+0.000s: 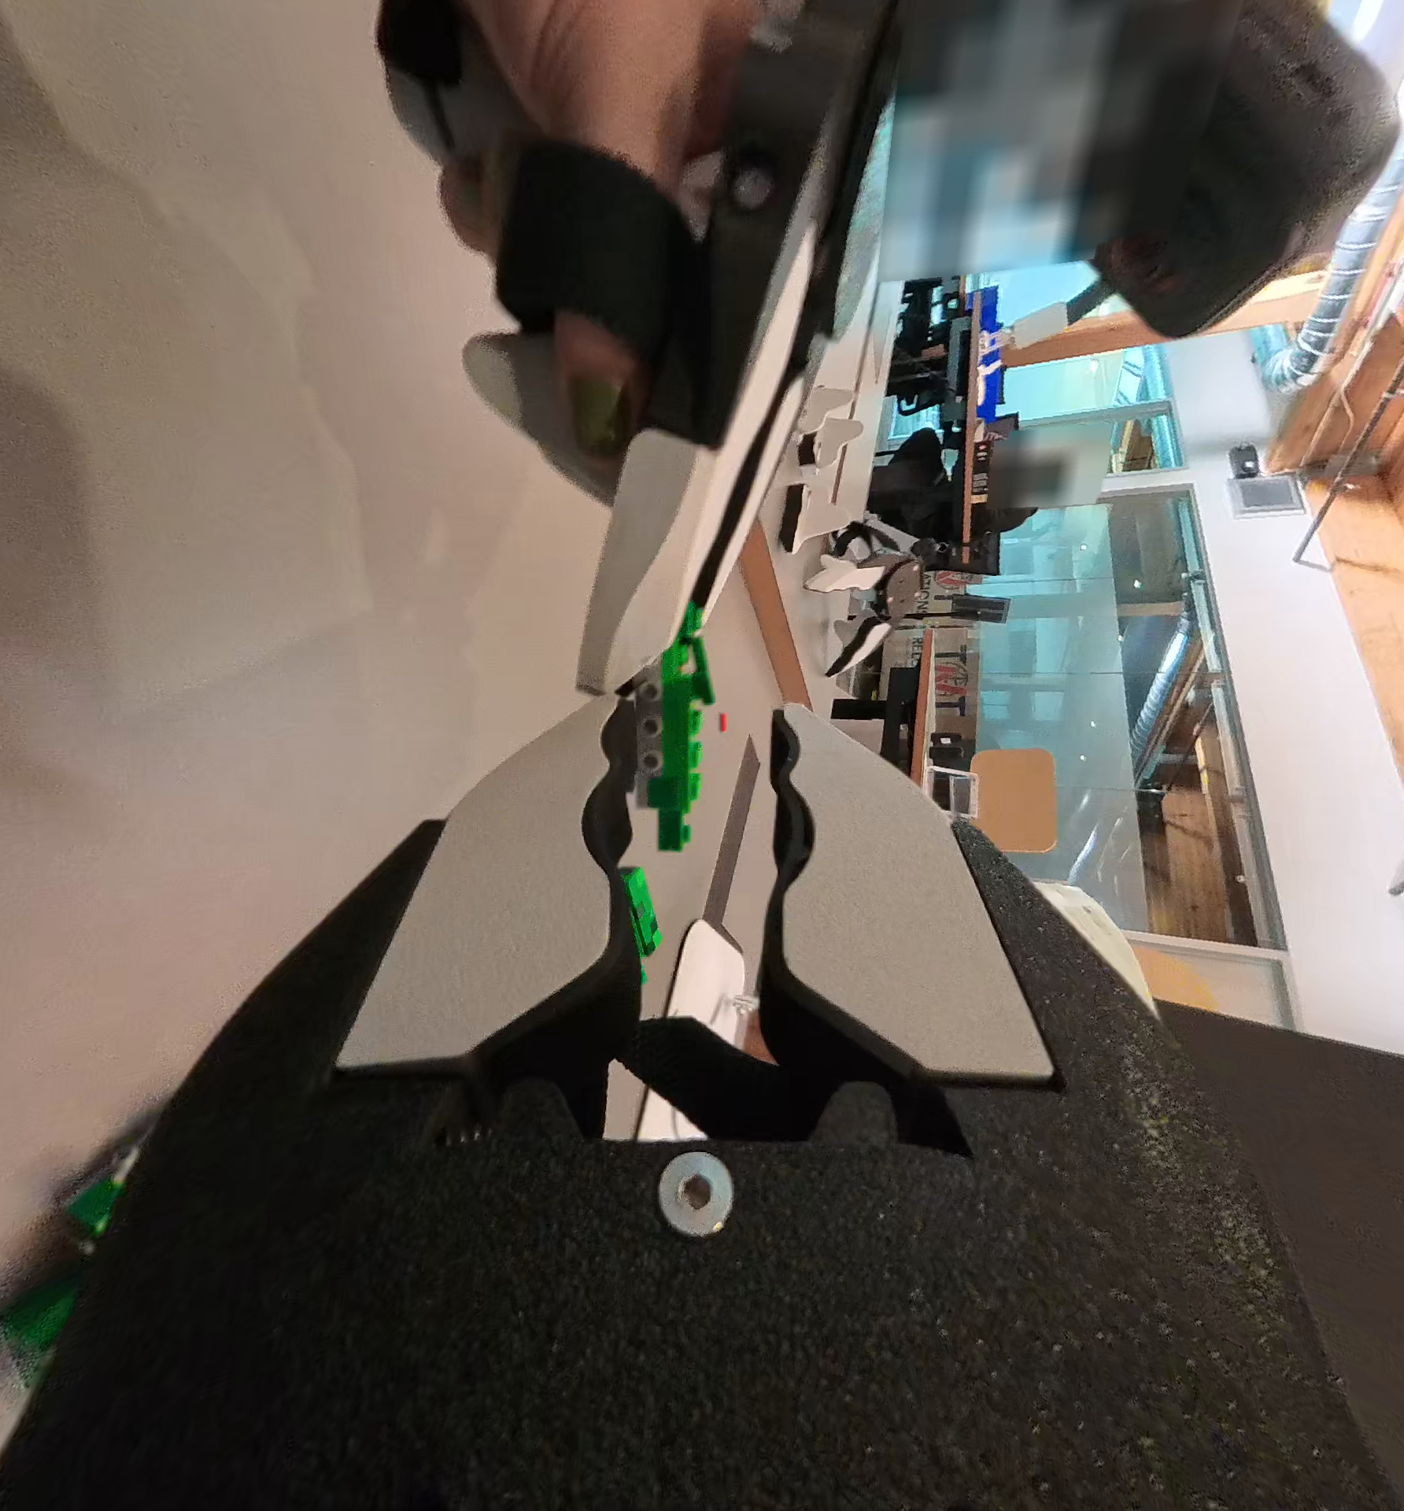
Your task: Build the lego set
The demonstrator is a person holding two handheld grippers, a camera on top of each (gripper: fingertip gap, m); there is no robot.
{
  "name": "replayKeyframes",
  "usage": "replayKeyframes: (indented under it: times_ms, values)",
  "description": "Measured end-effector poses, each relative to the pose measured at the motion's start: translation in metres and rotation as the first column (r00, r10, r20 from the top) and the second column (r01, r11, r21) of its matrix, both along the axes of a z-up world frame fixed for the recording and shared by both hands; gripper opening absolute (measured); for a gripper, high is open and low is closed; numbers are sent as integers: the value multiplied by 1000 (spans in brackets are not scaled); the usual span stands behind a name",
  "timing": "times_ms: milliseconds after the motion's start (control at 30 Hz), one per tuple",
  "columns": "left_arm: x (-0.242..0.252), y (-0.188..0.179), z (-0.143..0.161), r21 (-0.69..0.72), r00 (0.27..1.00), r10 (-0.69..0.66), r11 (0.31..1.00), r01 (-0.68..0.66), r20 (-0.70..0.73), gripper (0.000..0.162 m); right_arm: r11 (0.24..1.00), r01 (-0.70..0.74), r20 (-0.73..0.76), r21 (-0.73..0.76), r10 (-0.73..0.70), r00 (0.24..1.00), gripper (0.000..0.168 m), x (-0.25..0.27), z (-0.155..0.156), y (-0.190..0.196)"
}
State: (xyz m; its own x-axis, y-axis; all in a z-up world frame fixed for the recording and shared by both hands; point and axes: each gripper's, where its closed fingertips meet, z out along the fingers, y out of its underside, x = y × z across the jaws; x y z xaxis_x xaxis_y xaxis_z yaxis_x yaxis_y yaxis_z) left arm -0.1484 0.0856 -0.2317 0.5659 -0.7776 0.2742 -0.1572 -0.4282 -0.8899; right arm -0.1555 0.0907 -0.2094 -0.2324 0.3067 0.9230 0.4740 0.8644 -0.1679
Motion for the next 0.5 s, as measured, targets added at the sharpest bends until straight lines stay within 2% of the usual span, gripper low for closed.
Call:
replayKeyframes:
  times_ms: [133,300,500]
  values:
    - [-1,-1,2,-11,1000,-4,1000,4,23,18,999,-32,64,-5,32,997,37,6,-10,0]
    - [5,-5,4,-40,998,-40,998,42,39,18,995,-72,52,65,68,996,39,2,-8,-3]
    - [11,-8,5,-60,996,-67,996,71,64,18,995,-75,50,66,72,996,30,0,-12,-2]
